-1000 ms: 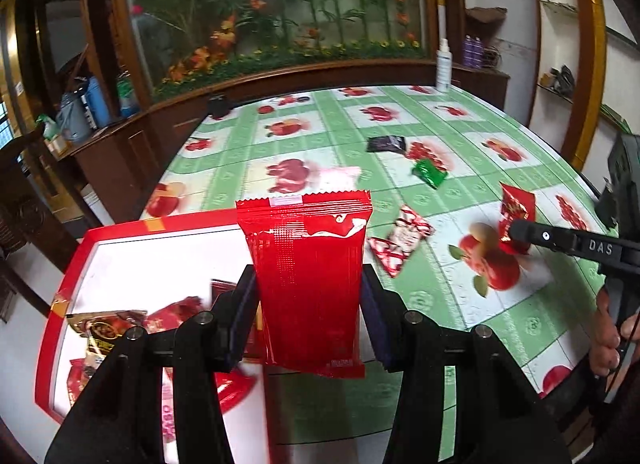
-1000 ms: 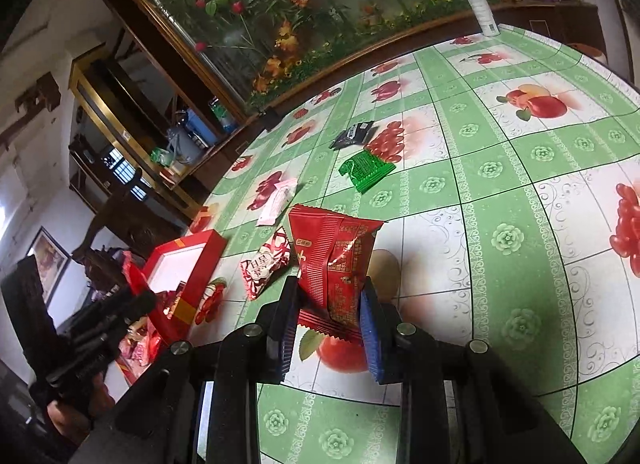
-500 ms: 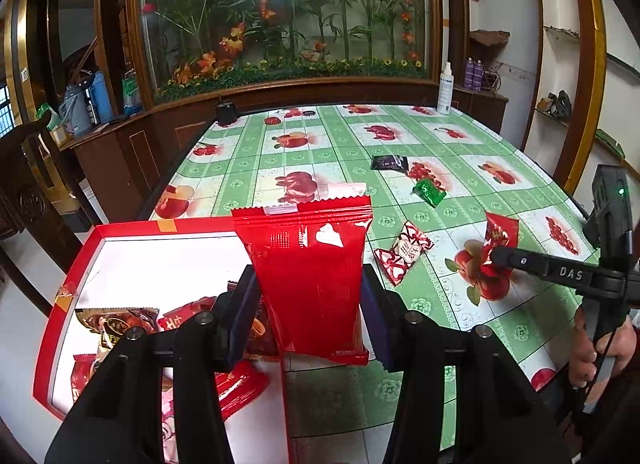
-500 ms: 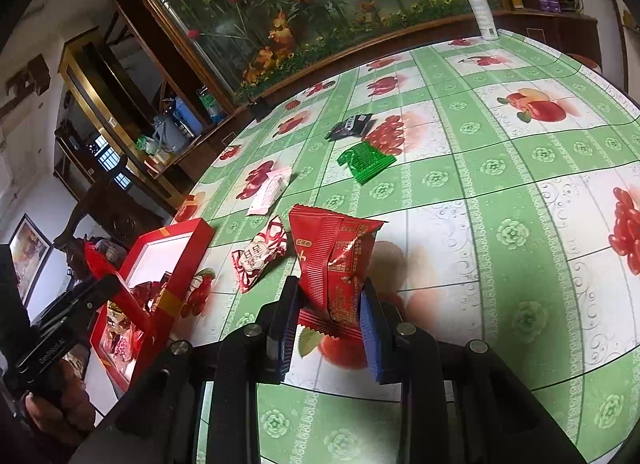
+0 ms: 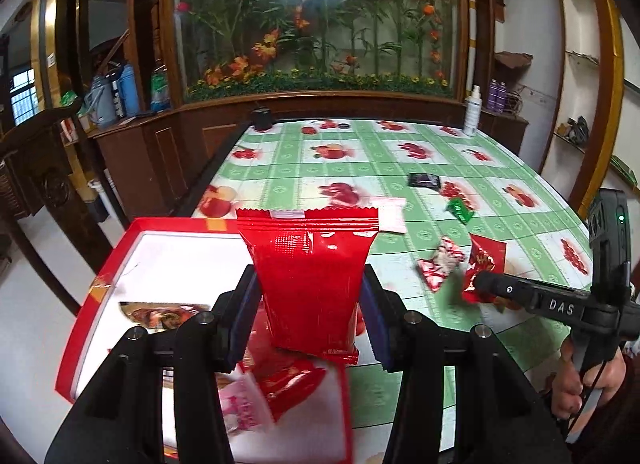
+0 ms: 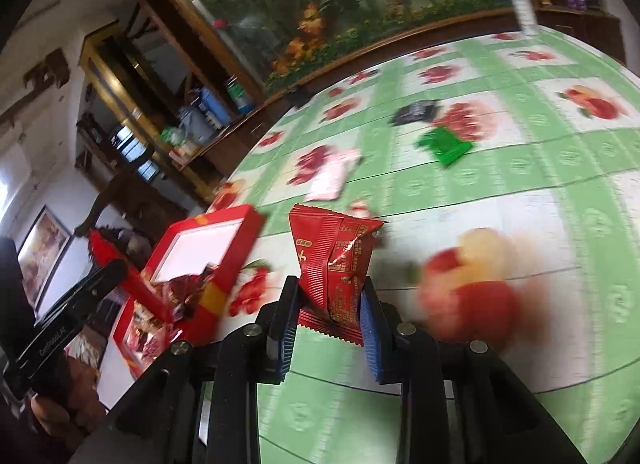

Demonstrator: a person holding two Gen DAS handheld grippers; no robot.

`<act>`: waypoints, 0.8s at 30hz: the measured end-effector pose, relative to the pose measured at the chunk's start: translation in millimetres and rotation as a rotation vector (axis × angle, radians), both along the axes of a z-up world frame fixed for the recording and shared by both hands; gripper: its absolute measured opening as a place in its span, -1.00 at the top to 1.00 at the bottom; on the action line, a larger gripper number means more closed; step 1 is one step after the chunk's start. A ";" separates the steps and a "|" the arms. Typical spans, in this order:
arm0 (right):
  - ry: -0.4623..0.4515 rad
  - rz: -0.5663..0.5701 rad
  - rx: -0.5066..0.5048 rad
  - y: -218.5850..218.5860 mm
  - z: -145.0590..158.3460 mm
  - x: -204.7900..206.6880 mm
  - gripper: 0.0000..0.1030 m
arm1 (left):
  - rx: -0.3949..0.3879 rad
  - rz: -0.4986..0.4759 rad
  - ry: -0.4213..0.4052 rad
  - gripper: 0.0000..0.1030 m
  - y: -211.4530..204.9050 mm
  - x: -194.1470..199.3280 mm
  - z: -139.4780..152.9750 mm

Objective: Organize snacks
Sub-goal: 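Carry both red packets over the box and open both tools to drop them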

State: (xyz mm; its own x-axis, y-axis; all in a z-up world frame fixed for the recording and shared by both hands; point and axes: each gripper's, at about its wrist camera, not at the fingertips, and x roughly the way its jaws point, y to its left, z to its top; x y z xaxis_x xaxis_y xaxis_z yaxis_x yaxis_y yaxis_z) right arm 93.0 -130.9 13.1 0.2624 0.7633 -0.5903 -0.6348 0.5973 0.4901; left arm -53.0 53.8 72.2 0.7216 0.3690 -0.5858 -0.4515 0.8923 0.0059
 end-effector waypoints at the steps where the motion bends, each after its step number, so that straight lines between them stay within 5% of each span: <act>1: -0.008 0.021 -0.001 9.6 2.6 -4.4 0.44 | -0.001 0.010 -0.001 0.09 3.9 -1.9 -0.8; 12: -0.097 0.226 -0.019 108.3 29.9 -51.2 0.44 | -0.030 0.127 0.005 0.08 50.2 -24.7 -12.5; 24: -0.193 0.350 -0.043 168.2 47.9 -91.9 0.42 | 0.001 0.207 -0.022 0.08 76.0 -44.7 -10.0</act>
